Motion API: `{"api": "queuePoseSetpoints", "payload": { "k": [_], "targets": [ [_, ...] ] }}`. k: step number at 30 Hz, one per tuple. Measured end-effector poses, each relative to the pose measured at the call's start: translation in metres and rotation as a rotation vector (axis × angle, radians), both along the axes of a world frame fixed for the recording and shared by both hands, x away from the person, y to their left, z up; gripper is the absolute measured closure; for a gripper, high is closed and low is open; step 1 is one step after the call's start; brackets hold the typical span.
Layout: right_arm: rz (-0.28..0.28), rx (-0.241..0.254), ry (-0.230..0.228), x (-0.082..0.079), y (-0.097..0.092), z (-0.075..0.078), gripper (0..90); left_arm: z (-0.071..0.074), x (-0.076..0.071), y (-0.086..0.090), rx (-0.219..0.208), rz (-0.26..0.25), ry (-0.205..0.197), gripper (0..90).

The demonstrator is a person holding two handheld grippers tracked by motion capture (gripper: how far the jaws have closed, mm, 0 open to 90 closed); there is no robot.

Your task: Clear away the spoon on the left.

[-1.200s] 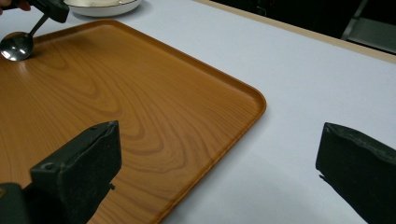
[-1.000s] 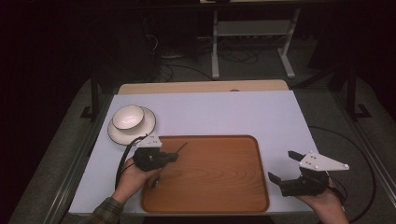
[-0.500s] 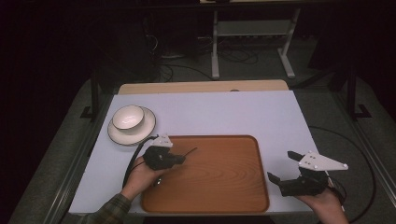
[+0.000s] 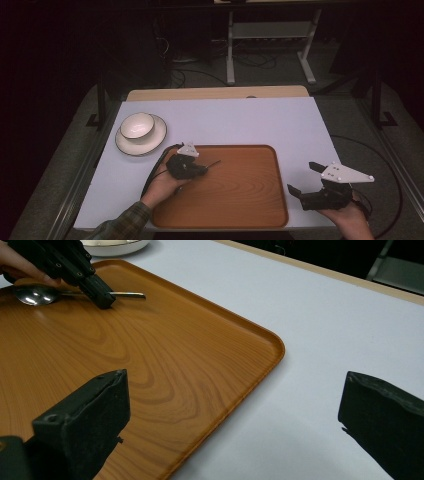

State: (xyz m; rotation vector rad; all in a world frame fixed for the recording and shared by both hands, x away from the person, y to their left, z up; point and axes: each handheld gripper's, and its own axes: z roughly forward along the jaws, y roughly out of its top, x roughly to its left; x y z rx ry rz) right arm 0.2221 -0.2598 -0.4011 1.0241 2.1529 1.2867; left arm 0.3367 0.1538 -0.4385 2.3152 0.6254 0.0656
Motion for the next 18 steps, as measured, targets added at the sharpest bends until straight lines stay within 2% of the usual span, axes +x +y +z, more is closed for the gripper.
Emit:
{"api": "queuePoseSetpoints", "payload": {
  "k": [12,18],
  "targets": [
    [0.003,-0.001,0.0,-0.0003,0.0004,0.0001,0.0,0.0003,0.0005,0.0014,-0.003,0.004,-0.001,80.9],
    [0.002,-0.001,-0.002,-0.0006,-0.0003,0.0003,0.0,0.0025,-0.0018,0.0013,-0.006,0.001,-0.032,63.9]
  ]
}}
